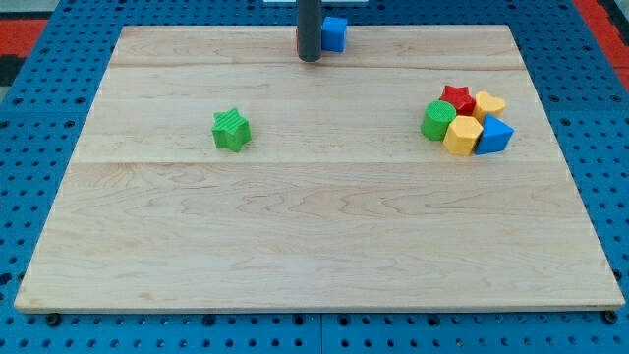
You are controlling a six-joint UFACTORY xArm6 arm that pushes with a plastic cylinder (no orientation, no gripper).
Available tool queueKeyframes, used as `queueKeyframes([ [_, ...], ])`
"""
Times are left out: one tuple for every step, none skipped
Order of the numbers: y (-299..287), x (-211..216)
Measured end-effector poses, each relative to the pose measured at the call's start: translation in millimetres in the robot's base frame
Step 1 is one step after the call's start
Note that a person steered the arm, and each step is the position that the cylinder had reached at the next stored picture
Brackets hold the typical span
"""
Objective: Push the green star slightly up
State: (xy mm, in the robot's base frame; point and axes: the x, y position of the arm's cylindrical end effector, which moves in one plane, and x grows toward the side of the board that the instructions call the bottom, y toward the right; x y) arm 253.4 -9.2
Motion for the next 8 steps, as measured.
queueKeyframes([
  [0,-4],
  [0,-10],
  [0,-11],
  [-2,-6],
  [-81,31],
  [-171,58],
  [-205,105],
  [-181,184],
])
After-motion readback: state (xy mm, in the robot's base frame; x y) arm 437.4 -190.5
